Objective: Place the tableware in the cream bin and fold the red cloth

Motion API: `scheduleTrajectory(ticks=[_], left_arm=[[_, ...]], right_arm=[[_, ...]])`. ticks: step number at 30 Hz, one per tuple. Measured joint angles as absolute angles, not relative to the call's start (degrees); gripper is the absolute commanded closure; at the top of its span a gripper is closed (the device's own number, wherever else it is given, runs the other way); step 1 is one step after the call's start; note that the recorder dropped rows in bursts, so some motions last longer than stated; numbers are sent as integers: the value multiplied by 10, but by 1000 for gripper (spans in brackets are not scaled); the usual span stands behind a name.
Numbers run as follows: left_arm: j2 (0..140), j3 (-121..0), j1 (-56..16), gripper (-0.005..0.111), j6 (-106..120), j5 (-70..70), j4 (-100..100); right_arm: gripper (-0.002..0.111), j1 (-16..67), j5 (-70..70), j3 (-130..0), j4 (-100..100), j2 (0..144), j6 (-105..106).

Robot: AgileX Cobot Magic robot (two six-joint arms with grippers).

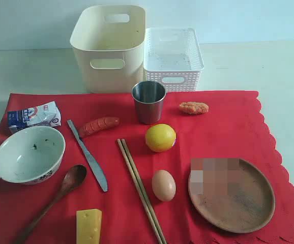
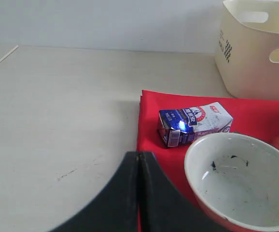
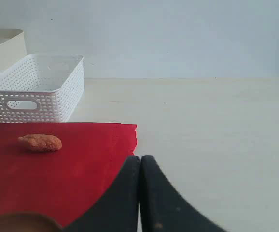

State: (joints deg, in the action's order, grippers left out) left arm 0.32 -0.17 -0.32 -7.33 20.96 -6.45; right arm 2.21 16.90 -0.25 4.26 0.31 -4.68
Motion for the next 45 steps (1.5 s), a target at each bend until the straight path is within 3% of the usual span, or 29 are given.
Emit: scheduleTrajectory(ticks=[35, 45], left_arm=[[3, -2, -3, 107, -73, 210, -64], [3, -2, -3, 107, -73, 210, -64]], right_arm=[[108, 22, 169, -3, 43, 4, -47], [108, 22, 173, -33, 43, 95, -47]])
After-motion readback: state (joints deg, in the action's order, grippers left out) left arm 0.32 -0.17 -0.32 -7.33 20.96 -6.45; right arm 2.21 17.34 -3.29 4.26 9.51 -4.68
